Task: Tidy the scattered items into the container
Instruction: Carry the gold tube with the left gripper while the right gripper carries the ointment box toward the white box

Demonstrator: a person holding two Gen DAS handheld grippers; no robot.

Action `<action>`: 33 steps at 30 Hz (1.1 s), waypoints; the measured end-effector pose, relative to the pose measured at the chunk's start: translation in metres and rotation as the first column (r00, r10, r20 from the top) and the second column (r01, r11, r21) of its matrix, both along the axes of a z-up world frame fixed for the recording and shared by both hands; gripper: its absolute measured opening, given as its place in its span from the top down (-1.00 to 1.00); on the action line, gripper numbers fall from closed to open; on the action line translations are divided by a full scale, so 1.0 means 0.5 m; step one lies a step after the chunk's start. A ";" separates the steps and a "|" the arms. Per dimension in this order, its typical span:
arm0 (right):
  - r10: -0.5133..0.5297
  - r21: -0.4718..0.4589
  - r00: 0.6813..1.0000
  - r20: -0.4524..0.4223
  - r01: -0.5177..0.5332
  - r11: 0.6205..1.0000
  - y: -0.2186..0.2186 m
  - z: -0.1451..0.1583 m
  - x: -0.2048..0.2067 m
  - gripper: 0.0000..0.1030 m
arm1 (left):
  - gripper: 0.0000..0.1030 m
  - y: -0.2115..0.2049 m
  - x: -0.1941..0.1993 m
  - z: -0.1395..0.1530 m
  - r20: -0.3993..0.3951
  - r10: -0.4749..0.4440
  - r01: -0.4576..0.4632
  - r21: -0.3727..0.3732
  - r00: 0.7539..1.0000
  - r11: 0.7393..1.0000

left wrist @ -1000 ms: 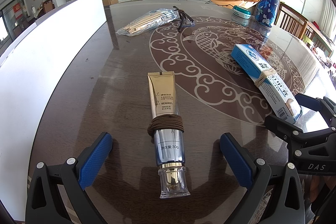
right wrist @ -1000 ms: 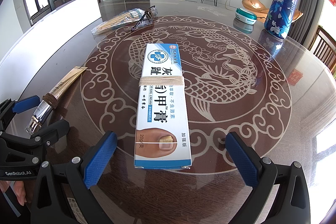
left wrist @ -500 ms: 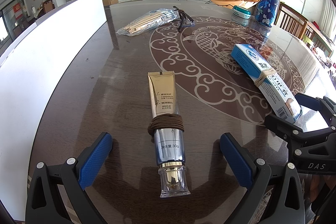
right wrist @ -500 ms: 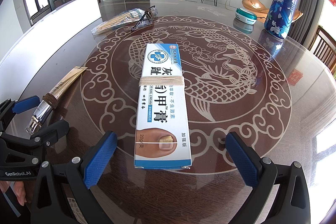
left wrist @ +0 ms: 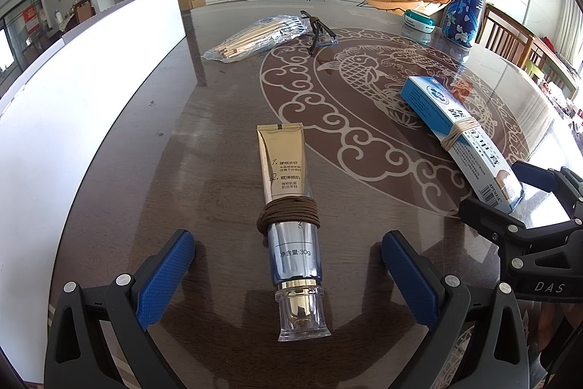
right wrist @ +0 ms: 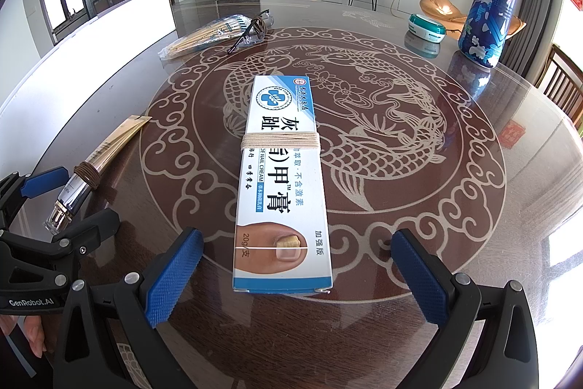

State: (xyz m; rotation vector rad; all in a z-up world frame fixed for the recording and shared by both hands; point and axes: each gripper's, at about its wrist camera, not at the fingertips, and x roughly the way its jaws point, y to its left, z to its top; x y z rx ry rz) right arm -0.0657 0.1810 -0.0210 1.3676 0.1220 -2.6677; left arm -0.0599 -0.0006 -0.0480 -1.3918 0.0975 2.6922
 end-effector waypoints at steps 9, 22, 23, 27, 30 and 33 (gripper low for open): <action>0.000 0.000 1.000 0.000 0.000 1.000 0.000 0.000 0.000 -1.00 | -1.00 -0.024 0.037 0.004 0.021 -0.082 0.082 -0.003 0.996 0.997; 0.078 -0.030 0.994 0.080 -0.076 0.997 0.013 0.029 -0.048 -0.97 | -0.28 -0.020 -0.002 0.021 0.091 -0.099 0.100 -0.012 0.991 0.995; 0.089 -0.048 0.992 0.089 -0.085 0.995 0.017 0.046 -0.060 -0.97 | 0.01 -0.014 -0.009 0.024 0.094 -0.105 0.107 -0.012 0.990 0.994; 0.107 -0.109 0.971 0.213 -0.085 0.990 0.024 0.078 -0.127 -0.92 | 0.44 0.002 -0.037 0.031 0.110 -0.113 0.115 -0.013 0.987 0.993; 0.133 -0.104 0.934 0.331 -0.104 0.989 0.008 0.063 -0.158 -0.56 | 0.45 0.005 -0.039 0.035 0.115 -0.111 0.112 -0.002 0.987 0.994; 0.155 -0.060 0.903 0.401 -0.143 0.988 -0.012 0.041 -0.160 -0.08 | 0.45 0.002 -0.024 0.048 0.096 -0.118 0.118 0.005 0.988 0.993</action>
